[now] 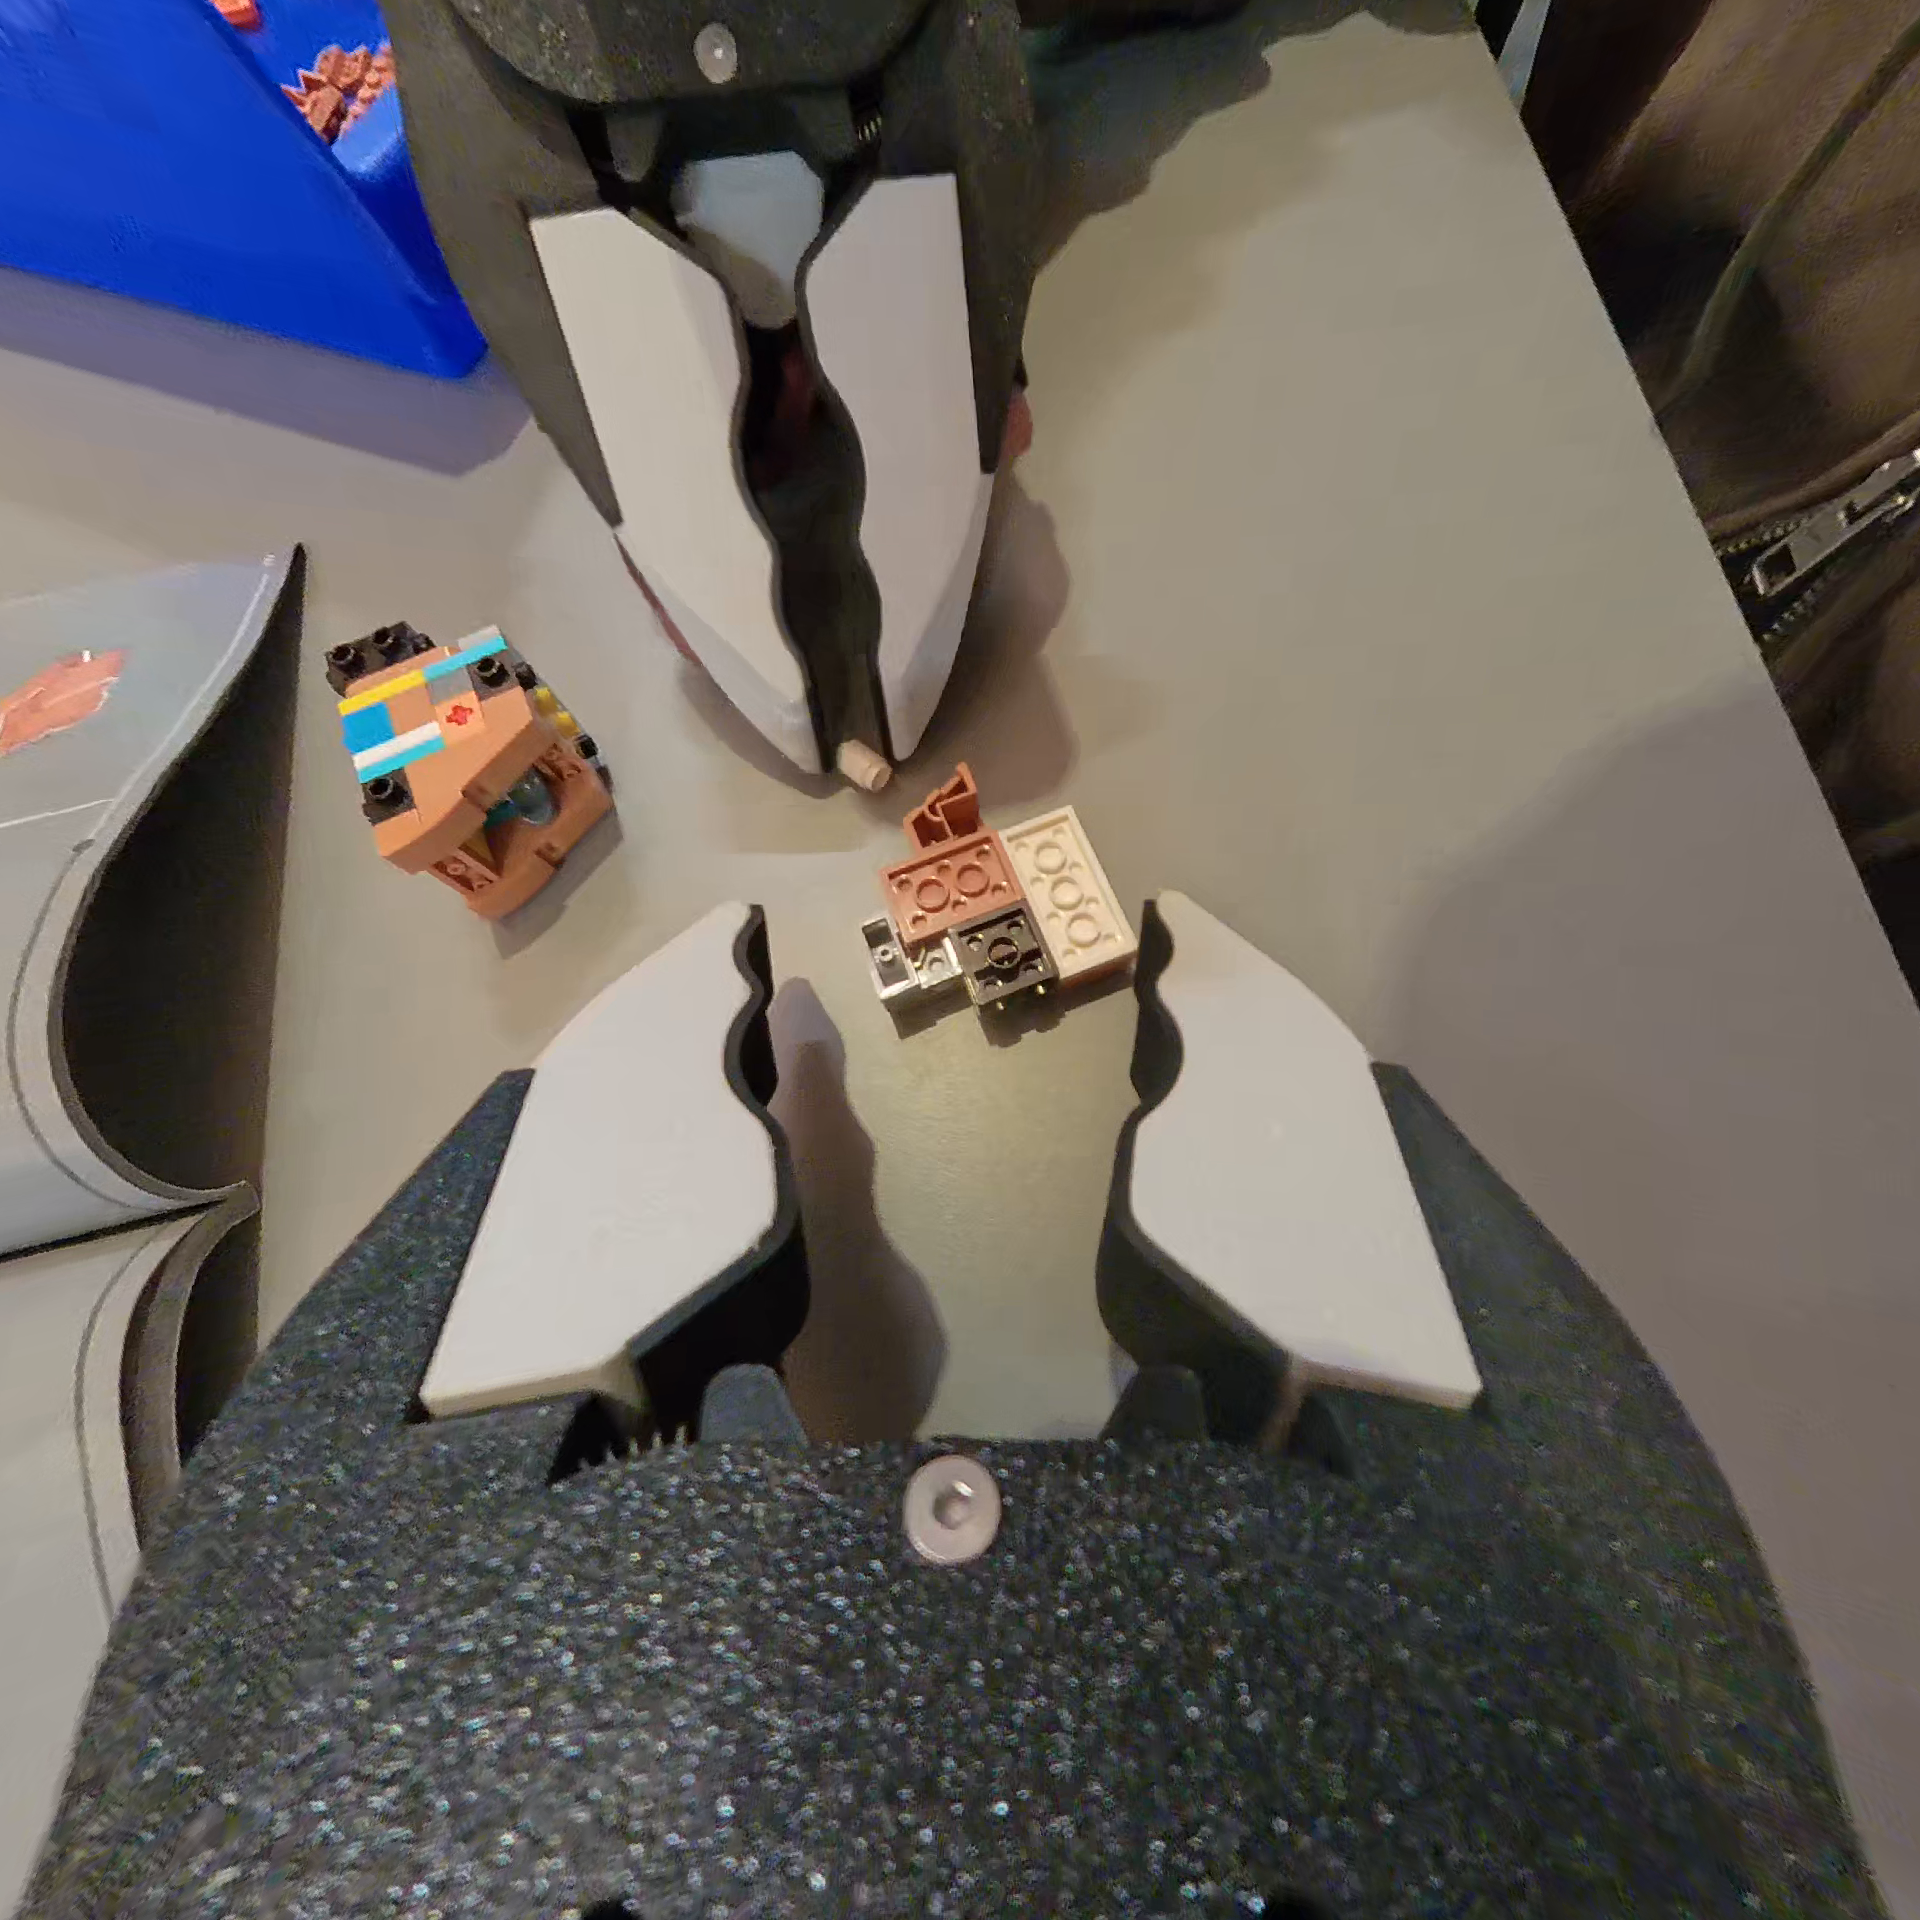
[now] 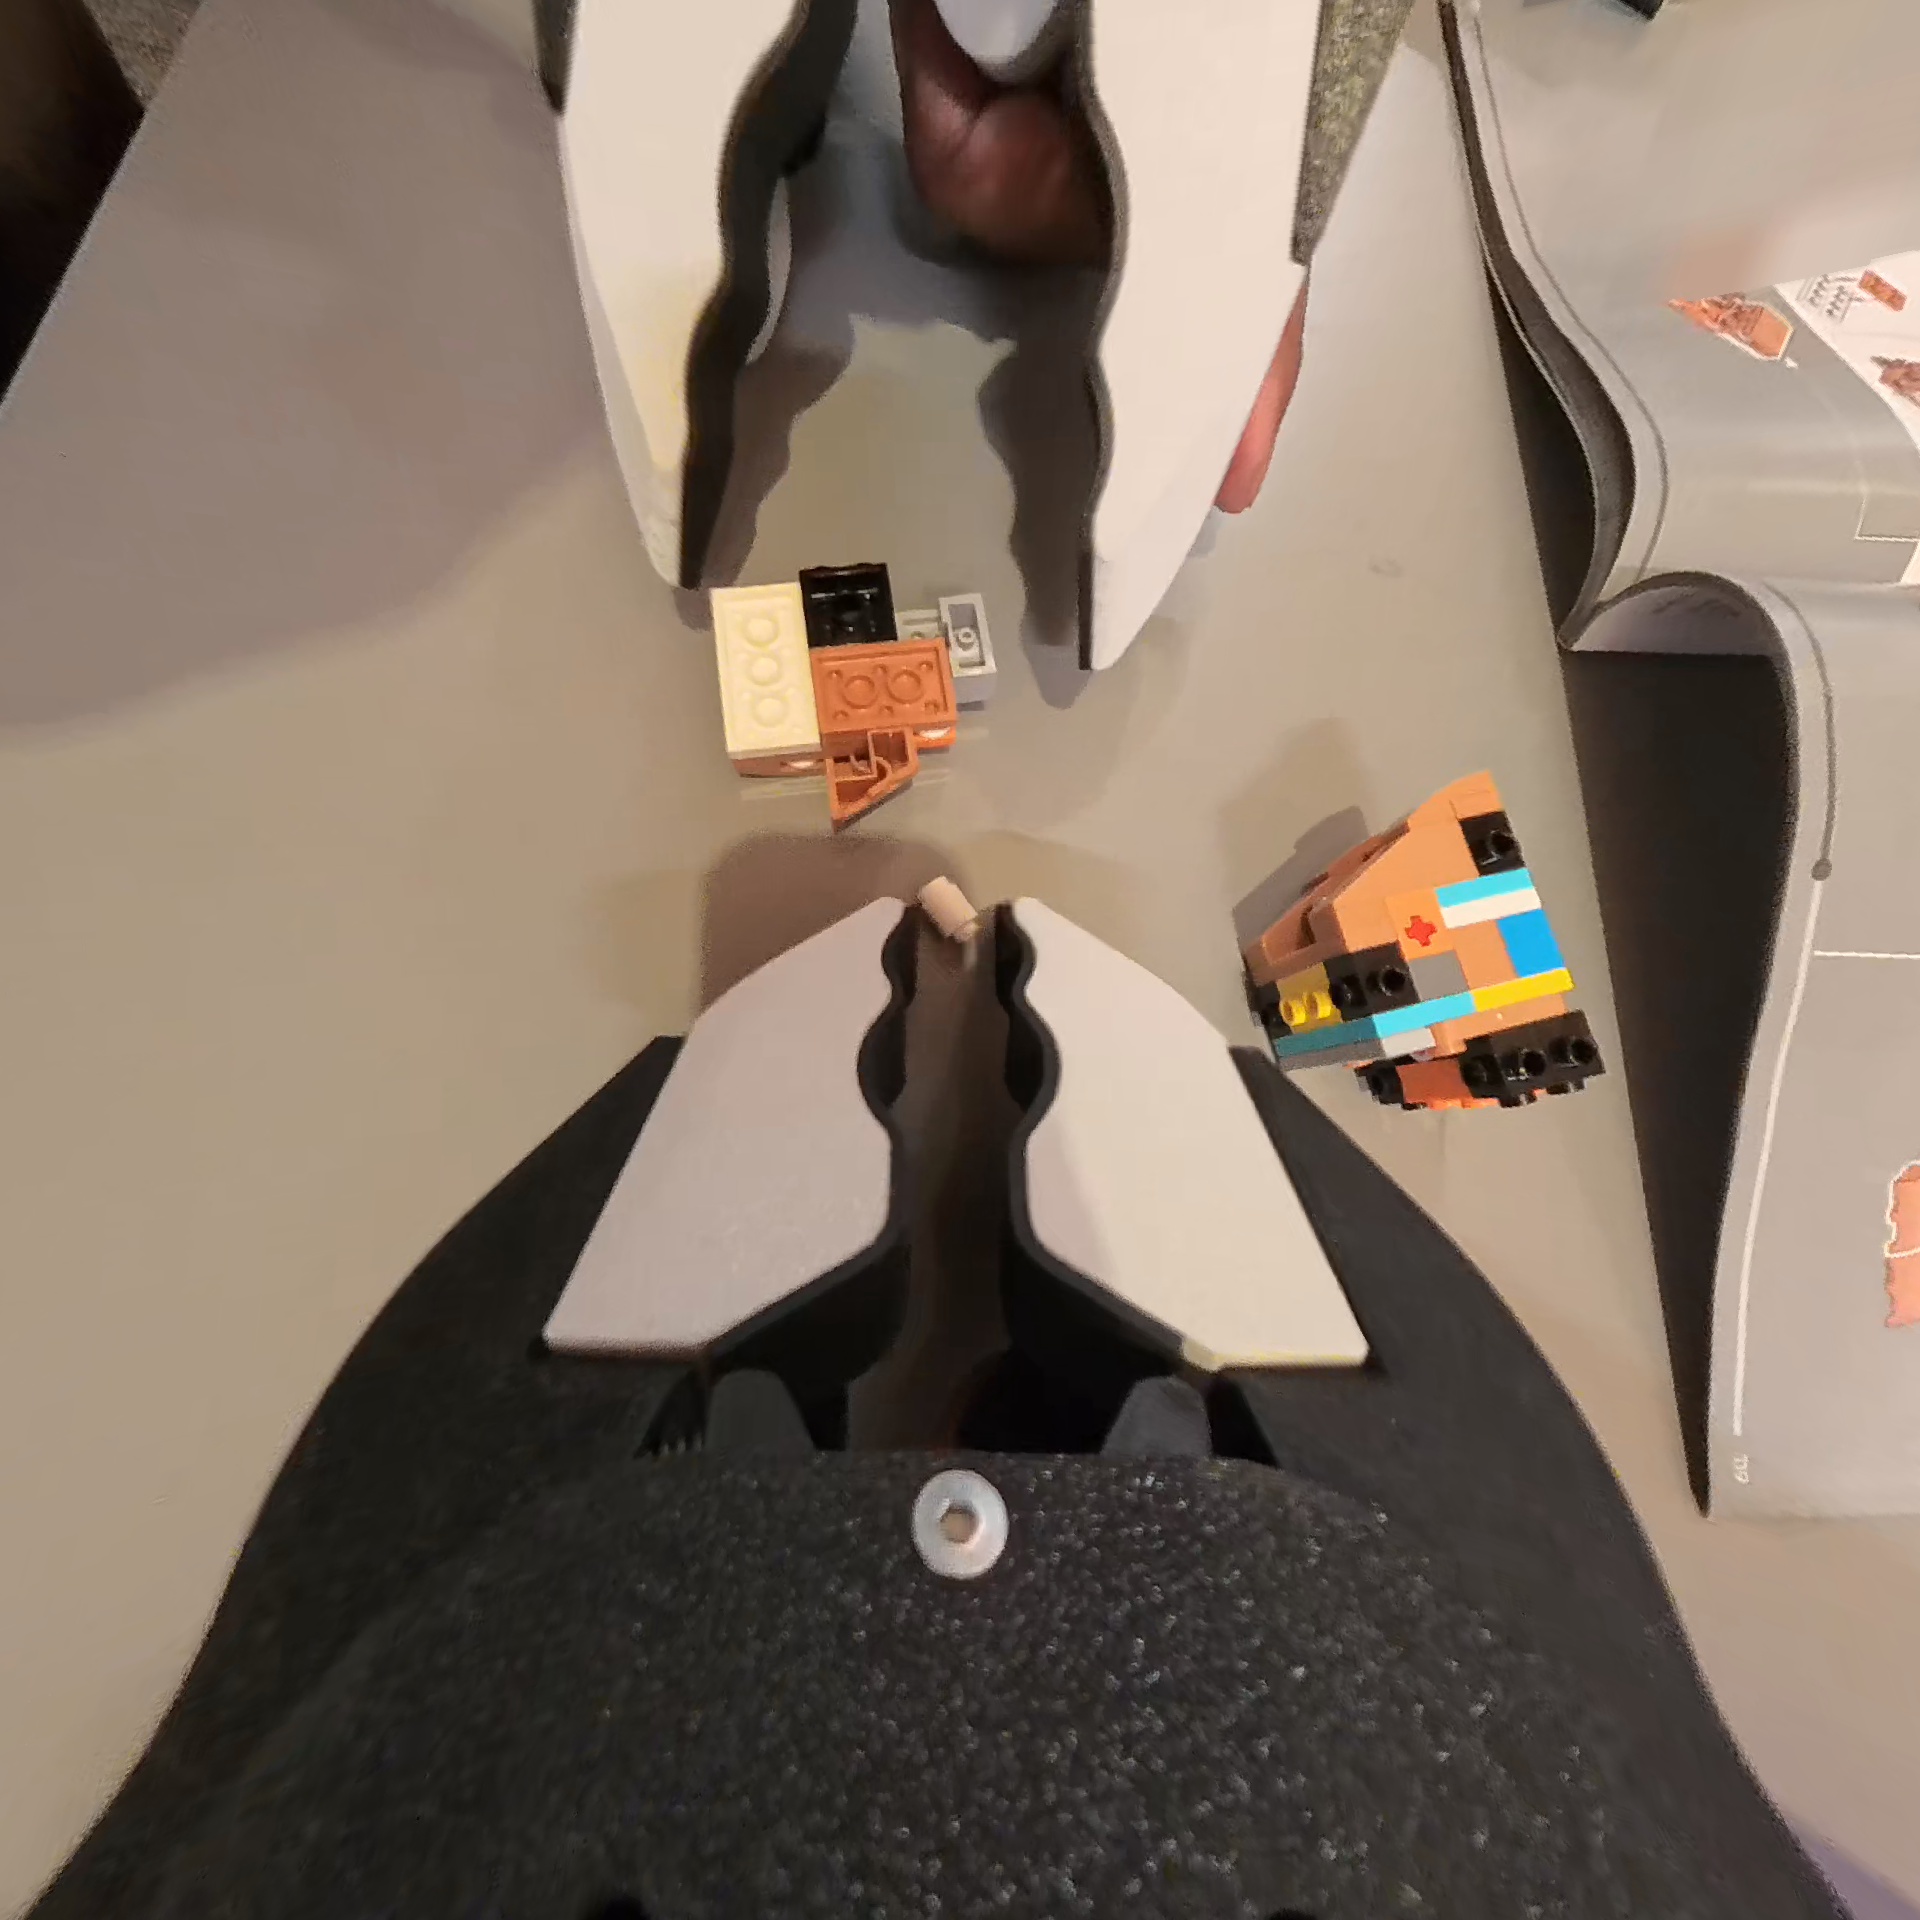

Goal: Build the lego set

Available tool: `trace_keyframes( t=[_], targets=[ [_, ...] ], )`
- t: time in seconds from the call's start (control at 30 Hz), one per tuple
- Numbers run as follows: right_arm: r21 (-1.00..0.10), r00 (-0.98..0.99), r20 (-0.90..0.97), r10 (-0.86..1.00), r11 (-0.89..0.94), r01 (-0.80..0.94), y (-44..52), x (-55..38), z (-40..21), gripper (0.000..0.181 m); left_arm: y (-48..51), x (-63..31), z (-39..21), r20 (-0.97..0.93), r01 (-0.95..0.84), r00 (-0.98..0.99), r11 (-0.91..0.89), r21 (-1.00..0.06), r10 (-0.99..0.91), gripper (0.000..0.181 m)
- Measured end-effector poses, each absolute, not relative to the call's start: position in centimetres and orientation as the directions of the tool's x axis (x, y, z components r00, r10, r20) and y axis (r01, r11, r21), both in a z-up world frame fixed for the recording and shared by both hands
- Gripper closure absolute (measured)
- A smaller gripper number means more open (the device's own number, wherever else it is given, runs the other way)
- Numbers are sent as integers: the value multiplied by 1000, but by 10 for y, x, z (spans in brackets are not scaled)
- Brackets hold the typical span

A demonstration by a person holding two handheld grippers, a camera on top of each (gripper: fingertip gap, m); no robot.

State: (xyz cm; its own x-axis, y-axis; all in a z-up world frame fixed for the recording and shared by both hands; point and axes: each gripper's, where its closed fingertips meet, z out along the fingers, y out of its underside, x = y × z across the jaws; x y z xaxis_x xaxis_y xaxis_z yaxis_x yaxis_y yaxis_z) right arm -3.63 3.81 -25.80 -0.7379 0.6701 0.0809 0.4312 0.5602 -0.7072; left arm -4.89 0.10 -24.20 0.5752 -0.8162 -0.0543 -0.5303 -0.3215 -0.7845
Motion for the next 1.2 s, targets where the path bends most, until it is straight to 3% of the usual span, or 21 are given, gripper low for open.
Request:
trace_keyframes(
  t=[0.2,0.3,0.47,0.57,0.67,1.0,1.2],
  targets=[
    [-713,-732,103,674,563,418,38,-37,-257,173,9,-49,-230,-46,-461,613,-309,-832,-789,114],
    [-775,-701,81,708,487,402,39,-44,-244,174,18,-54,-216,-50,-393,653,-282,-875,-755,115],
    [-933,-683,-244,688,24,358,27,-51,-185,174,31,-59,-177,-287,-386,686,0,-923,-668,130],
    [-904,-698,-425,576,-237,355,28,-50,-156,174,26,-53,-161,-451,-440,644,183,-879,-617,140],
    [-843,-704,-531,471,-381,380,27,-49,-146,174,24,-47,-153,-541,-472,625,280,-836,-562,147],
    [-802,-716,-577,393,-435,409,16,-49,-143,174,22,-41,-142,-567,-440,638,358,-824,-522,171],
    [-798,-717,-581,384,-442,410,17,-49,-143,174,23,-41,-141,-549,-426,651,346,-836,-524,173]
  ],
)
